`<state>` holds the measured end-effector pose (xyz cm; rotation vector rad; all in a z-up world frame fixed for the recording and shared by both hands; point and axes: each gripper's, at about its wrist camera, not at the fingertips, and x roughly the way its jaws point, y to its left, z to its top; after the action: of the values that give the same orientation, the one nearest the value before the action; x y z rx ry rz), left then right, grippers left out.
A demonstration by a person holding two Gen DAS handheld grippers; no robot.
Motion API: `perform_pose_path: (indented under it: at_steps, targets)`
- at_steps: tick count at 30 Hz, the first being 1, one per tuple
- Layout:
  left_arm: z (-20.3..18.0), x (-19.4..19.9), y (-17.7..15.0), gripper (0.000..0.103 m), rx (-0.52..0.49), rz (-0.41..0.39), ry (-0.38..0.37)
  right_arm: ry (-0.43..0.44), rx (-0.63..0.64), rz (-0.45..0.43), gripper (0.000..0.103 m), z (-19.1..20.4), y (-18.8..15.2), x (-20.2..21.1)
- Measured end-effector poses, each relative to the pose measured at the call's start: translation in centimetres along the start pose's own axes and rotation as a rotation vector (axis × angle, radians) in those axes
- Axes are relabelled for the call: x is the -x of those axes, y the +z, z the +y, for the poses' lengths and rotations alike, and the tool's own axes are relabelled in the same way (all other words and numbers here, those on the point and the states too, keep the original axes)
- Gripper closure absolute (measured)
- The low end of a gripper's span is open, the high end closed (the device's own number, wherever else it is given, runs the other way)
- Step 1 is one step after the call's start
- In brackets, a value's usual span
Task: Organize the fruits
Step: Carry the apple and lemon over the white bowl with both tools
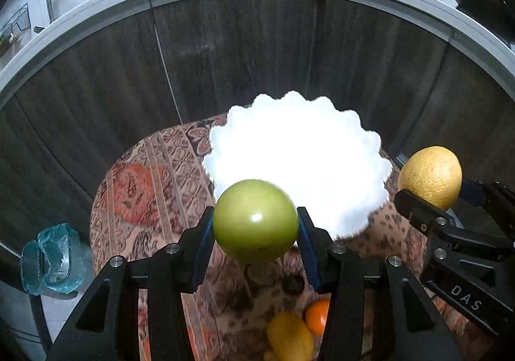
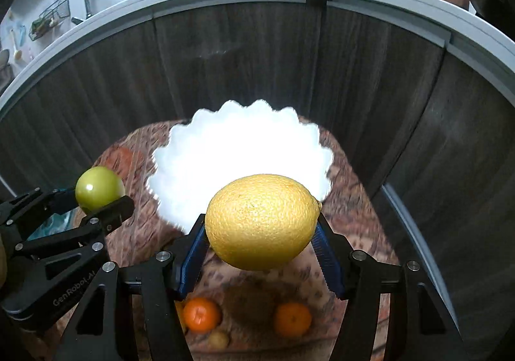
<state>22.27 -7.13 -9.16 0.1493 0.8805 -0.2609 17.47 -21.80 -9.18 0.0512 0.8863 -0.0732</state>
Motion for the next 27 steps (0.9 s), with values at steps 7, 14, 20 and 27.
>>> perform_pose_path:
  at_steps: [7,14,20,27]
  targets:
    - [0.4,-3.7,2.1,0.056,0.045,0.010,-0.013,-0.031,-0.020,0.000,0.040,-1.0,2.4,-3.0]
    - [0.4,-7.0,3.7,0.056,0.048,0.012,-0.017,-0.040,-0.036,0.004,0.040,-1.8,3.9,-6.1]
    - [0.7,-9.8,4.6,0.055,0.063,0.021,-0.019,-0.045,-0.054,0.036,0.040,-2.1,4.3,-9.2]
    - [0.8,-11.7,4.3,0.055,0.079,0.054,-0.030,-0.035,-0.074,0.087,0.040,-2.2,3.9,-11.6]
